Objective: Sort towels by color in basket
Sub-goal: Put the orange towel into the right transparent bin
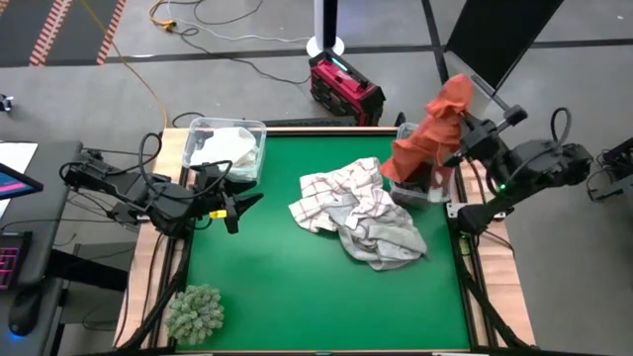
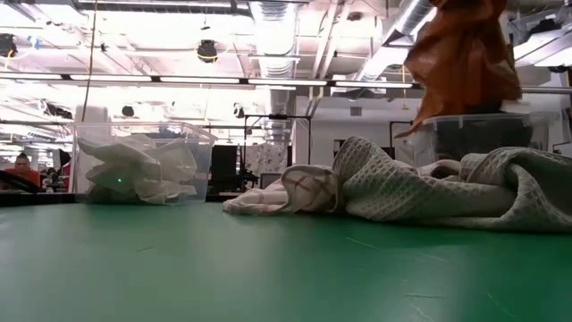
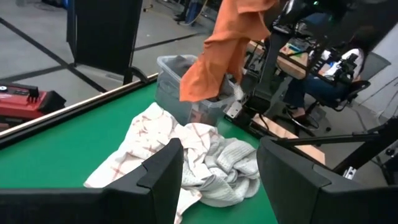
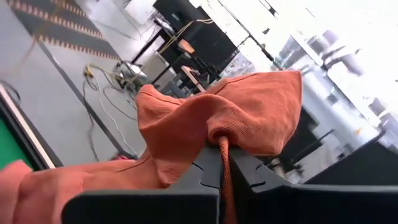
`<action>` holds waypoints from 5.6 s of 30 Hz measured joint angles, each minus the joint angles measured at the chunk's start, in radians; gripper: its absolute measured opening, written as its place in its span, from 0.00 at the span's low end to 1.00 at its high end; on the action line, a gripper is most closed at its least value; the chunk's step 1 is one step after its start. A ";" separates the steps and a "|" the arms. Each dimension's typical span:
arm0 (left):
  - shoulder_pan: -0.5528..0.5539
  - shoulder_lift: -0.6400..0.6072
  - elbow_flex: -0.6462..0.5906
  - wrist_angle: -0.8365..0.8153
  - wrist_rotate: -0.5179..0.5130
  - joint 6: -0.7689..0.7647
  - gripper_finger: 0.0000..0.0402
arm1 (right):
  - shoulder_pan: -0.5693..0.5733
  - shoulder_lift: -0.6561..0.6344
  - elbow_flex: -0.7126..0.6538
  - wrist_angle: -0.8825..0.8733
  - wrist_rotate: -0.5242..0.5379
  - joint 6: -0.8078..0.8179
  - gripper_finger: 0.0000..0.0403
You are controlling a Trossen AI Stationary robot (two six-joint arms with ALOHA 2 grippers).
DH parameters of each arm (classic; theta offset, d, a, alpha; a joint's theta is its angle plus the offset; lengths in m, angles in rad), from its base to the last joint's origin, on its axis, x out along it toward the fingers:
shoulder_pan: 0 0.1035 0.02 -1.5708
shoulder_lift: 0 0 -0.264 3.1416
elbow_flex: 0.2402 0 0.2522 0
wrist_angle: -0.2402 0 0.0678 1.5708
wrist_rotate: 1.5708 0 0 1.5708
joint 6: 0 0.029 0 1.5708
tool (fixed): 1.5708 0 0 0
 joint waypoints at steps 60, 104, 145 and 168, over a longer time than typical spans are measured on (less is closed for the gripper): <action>0.000 0.003 0.000 0.002 0.046 -0.028 0.48 | -0.550 -0.234 -0.368 0.132 -0.921 0.815 0.06; 0.000 0.003 0.000 0.002 0.044 -0.020 0.48 | -0.772 -0.134 -0.184 0.024 -1.040 0.691 0.07; 0.000 0.003 0.000 0.002 0.044 -0.027 0.48 | -1.058 0.217 -0.342 -0.446 -1.128 0.672 0.07; 0.000 -0.015 0.000 -0.144 0.073 0.043 0.48 | -1.216 0.487 -0.513 -0.270 -1.419 0.508 0.08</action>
